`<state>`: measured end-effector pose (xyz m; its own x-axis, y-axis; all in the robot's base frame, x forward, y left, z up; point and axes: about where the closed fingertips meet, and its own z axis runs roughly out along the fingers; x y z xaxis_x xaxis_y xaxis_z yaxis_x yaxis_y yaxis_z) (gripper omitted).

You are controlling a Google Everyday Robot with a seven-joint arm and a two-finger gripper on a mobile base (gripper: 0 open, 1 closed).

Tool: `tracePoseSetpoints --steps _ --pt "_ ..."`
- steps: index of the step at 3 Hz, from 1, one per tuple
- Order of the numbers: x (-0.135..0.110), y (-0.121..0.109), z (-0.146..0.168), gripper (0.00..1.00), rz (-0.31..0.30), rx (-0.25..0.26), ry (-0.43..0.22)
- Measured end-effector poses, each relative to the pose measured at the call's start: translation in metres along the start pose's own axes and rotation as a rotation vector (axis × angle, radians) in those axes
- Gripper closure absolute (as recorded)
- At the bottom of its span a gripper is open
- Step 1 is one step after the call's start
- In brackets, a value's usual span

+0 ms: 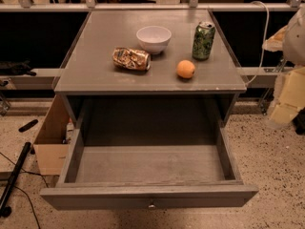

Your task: Place orange into top drawer

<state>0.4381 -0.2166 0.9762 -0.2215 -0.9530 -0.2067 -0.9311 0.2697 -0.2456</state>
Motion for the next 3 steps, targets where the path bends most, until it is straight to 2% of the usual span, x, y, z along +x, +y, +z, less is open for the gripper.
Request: tracePoseSetpoints --steps 2,3 --pt "-0.008 -0.009 0.002 0.00 -0.009 0.014 -0.020" --pt "-0.022 -0.038 0.010 0.00 0.024 0.023 -0.102"
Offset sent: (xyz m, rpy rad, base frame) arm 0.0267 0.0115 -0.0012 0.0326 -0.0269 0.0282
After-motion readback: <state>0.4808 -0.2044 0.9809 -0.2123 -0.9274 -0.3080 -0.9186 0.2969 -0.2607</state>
